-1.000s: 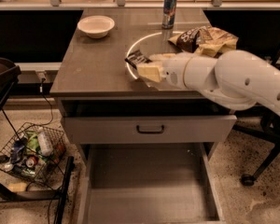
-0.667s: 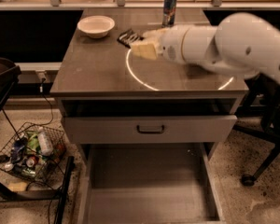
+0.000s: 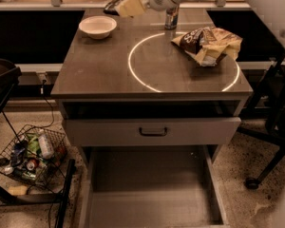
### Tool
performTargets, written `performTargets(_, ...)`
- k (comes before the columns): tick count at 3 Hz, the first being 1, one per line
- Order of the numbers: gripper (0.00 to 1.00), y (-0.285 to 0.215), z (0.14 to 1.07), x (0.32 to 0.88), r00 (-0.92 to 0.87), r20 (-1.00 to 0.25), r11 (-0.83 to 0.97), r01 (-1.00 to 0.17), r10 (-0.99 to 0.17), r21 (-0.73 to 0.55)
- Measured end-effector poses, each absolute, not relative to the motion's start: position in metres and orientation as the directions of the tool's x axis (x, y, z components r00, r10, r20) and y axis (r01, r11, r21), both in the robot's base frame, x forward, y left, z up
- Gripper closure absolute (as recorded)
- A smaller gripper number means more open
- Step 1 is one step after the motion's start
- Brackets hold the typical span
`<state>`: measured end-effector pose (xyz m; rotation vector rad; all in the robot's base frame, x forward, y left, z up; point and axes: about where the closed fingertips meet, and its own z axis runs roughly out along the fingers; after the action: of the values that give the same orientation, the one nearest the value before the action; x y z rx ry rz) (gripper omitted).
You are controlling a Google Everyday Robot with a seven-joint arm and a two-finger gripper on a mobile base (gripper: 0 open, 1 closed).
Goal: Place rxbar chocolate into paper bowl
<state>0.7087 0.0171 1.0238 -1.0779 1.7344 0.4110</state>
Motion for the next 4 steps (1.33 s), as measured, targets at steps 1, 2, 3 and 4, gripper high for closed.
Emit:
performTargets(1, 1.00, 0.071, 1.043, 0.756, -0.077, -0.863, 0.513, -0.829, -0.499, -0.223)
performTargets(2, 1.00, 0.071, 1.043, 0.756, -0.077, -0.863, 0.513, -0.829, -0.499, -0.223)
performTargets(3, 1.00, 0.075, 1.037, 0.766, -0.087, -0.878, 0.535, -0.820, -0.471, -0.206)
performTargets(4, 1.00, 0.076, 1.028, 0.814, -0.092, -0.904, 0.599, -0.776, -0.418, -0.198)
